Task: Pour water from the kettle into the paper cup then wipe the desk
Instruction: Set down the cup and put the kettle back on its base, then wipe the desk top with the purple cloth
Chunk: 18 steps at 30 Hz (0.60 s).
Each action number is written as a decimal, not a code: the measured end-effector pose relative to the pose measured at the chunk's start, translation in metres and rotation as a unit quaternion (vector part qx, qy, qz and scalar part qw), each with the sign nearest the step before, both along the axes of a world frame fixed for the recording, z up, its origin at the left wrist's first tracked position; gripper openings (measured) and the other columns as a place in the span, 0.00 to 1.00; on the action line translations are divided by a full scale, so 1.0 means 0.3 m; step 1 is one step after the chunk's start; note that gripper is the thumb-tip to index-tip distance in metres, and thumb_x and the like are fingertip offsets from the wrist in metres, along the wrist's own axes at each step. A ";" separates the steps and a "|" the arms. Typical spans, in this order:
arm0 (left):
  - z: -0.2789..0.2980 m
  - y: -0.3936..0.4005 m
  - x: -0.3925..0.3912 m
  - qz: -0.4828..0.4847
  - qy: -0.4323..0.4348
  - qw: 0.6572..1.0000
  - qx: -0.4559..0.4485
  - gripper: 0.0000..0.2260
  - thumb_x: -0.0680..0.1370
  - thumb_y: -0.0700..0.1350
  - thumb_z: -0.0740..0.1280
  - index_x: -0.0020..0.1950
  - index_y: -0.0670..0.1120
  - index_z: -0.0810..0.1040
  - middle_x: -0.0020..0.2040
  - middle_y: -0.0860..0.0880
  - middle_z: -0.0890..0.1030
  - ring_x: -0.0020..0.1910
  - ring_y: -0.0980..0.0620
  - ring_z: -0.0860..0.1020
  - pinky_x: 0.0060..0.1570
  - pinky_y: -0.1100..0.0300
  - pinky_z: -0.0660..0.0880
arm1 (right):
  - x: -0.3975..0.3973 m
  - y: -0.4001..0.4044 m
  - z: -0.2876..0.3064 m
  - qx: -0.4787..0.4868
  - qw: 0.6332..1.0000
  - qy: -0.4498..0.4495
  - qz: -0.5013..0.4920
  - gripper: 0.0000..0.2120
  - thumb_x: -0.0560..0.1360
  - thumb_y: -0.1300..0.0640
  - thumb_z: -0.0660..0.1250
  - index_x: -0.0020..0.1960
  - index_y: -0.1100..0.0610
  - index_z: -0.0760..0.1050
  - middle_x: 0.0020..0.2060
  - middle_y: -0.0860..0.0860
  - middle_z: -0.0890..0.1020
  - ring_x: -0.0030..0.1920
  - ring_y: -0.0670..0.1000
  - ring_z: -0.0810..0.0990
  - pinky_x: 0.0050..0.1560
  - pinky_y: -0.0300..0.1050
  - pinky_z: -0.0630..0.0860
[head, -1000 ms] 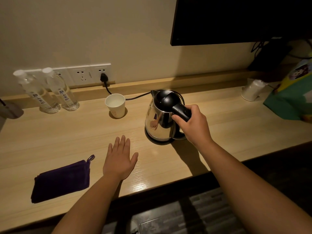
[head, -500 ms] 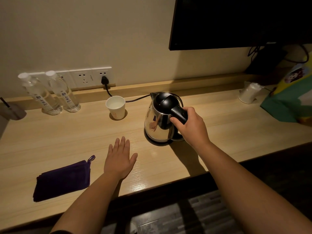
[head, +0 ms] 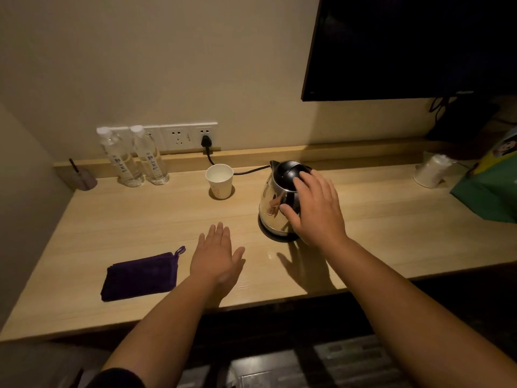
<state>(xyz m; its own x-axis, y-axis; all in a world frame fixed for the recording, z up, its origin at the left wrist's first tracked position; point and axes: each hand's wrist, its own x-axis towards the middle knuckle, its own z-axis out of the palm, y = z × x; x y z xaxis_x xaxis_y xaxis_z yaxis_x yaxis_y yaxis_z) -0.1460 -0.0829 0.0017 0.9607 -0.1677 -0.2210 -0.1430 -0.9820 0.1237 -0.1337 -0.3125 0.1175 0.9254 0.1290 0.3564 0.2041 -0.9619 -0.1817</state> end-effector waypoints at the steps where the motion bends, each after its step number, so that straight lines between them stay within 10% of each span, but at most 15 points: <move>1: 0.009 0.010 -0.019 0.005 -0.005 1.000 0.003 0.34 0.80 0.64 0.43 0.80 0.44 0.46 0.80 0.45 0.45 0.78 0.46 0.43 0.75 0.46 0.42 | -0.024 0.030 -0.005 -0.026 0.999 0.004 0.036 0.28 0.76 0.42 0.61 0.72 0.56 0.65 0.71 0.54 0.68 0.74 0.55 0.58 0.73 0.53 0.46; 18: 0.115 0.412 -0.355 0.190 -0.065 0.979 0.025 0.32 0.81 0.60 0.48 0.79 0.42 0.50 0.80 0.44 0.53 0.78 0.45 0.49 0.76 0.47 0.46 | -0.160 0.502 -0.215 -0.107 0.957 0.162 0.218 0.31 0.79 0.40 0.51 0.76 0.55 0.55 0.77 0.54 0.57 0.77 0.55 0.50 0.75 0.54 0.43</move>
<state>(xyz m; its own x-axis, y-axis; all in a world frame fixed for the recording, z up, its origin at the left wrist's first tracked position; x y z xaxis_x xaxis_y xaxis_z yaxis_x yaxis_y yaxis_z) -0.2526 0.0407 0.0362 0.9723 0.2152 -0.0916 0.2225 -0.9717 0.0794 -0.1818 -0.1620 0.0530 0.8248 0.5652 -0.0178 0.5600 -0.8208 -0.1126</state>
